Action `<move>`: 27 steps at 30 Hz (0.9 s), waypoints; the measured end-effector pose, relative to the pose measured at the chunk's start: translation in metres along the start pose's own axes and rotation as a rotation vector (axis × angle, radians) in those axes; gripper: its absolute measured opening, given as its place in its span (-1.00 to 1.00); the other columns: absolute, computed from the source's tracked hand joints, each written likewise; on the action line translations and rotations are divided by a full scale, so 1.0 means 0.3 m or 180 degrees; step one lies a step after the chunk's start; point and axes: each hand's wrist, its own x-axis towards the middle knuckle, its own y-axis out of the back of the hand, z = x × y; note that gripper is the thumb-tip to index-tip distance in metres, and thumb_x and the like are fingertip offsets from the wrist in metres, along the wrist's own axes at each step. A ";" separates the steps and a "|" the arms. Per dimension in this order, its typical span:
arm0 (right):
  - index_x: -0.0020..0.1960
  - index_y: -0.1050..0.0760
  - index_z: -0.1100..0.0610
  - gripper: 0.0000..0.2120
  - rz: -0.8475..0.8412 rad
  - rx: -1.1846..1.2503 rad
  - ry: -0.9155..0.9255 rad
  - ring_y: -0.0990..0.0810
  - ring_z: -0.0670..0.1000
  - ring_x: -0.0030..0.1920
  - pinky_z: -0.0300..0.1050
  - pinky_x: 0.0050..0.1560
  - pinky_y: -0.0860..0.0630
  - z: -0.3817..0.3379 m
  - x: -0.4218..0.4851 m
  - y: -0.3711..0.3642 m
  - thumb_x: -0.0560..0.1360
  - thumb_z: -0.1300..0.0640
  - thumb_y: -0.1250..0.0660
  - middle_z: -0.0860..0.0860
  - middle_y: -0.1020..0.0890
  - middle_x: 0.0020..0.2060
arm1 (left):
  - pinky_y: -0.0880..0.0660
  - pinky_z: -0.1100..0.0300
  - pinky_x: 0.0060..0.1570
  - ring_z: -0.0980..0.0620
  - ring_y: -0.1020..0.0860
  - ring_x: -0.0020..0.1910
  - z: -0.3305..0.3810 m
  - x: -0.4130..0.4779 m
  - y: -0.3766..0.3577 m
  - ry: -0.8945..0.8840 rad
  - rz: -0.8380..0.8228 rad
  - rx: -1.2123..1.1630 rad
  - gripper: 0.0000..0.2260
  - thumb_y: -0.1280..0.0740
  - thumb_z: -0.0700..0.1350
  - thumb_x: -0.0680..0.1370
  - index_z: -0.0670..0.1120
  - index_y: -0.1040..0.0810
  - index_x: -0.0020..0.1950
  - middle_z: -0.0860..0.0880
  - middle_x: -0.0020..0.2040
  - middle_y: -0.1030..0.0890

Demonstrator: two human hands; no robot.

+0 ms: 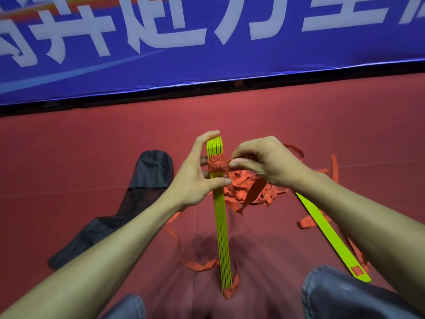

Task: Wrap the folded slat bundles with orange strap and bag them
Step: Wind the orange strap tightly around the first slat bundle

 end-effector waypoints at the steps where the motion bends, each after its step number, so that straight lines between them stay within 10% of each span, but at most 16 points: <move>1: -0.08 -0.66 0.16 -0.89 -0.0036 0.0014 0.0032 -0.53 -0.22 -0.30 -0.43 -0.28 -0.35 -0.001 -0.001 0.009 0.49 0.13 -0.41 -0.08 -0.61 -0.33 | -0.64 0.07 -0.02 -0.17 -0.67 0.02 0.003 -0.001 0.003 -0.0008 -0.0014 -0.0011 -0.17 -0.56 -0.37 0.38 0.27 -0.27 0.41 -0.14 0.12 -0.54; 14: -0.15 -0.65 0.16 -0.93 0.0061 0.0175 -0.0075 -0.49 -0.25 -0.40 -0.45 -0.34 -0.31 0.019 -0.024 -0.002 0.49 0.17 -0.44 -0.21 -0.50 -0.47 | -0.60 0.16 -0.09 0.04 -0.66 -0.13 0.010 -0.006 -0.002 0.0123 -0.0250 -0.0183 -0.22 -0.51 -0.47 0.38 0.17 -0.31 0.36 0.15 -0.14 -0.61; 27: -0.21 -0.54 0.15 -0.82 0.0317 0.0551 -0.0477 -0.65 0.10 -0.33 0.03 -0.27 -0.55 0.028 -0.005 -0.038 0.41 0.12 -0.52 0.08 -0.67 -0.38 | -0.60 0.04 0.04 0.09 -0.60 -0.05 0.041 0.013 0.005 0.0160 -0.0175 0.0163 -0.23 -0.47 -0.47 0.38 0.18 -0.37 0.39 -0.04 0.12 -0.61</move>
